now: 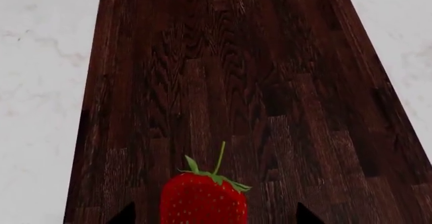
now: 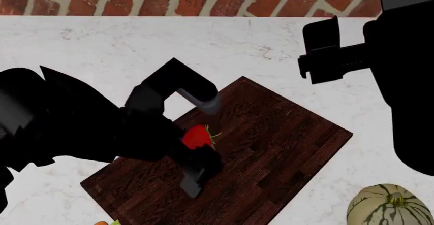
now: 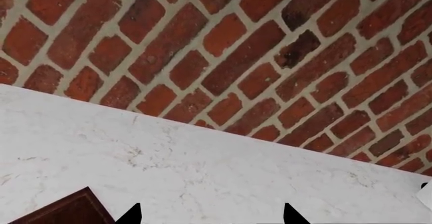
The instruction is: Clear the non-vegetable object off the cutting board and place the vegetables onto it.
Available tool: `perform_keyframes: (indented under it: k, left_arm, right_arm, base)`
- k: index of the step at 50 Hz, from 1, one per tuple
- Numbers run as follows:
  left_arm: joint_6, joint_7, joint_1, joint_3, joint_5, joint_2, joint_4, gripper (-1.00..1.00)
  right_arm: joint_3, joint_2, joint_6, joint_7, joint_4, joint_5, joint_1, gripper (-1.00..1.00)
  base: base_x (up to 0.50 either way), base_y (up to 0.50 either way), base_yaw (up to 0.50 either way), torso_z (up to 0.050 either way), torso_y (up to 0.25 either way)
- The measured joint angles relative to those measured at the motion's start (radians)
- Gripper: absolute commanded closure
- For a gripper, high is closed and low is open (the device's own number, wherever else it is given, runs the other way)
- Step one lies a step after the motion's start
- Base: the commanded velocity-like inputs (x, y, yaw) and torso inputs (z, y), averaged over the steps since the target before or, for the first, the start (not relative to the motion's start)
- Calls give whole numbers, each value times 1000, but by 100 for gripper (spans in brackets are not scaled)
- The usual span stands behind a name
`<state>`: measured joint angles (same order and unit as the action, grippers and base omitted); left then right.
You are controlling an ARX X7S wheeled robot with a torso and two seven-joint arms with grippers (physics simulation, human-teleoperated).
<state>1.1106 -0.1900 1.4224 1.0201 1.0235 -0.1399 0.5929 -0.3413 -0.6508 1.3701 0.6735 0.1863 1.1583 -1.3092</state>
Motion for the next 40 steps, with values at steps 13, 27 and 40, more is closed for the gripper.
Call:
perform_keyframes:
  k: [13, 27, 40]
  left_arm:
    - [3, 16, -6, 9, -13, -14, -42, 100]
    - [67, 96, 18, -44, 49, -80, -138, 100]
    - [119, 182, 39, -102, 88, -194, -198, 100]
  right_arm:
    - [2, -5, 5, 14, 7, 19, -3, -100]
    - [31, -8, 52, 74, 26, 91, -44, -100]
    - [32, -9, 73, 106, 23, 135, -89, -100]
  base:
    - [0, 0, 0, 0, 0]
    - [0, 0, 0, 0, 0]
    - [0, 0, 0, 0, 0]
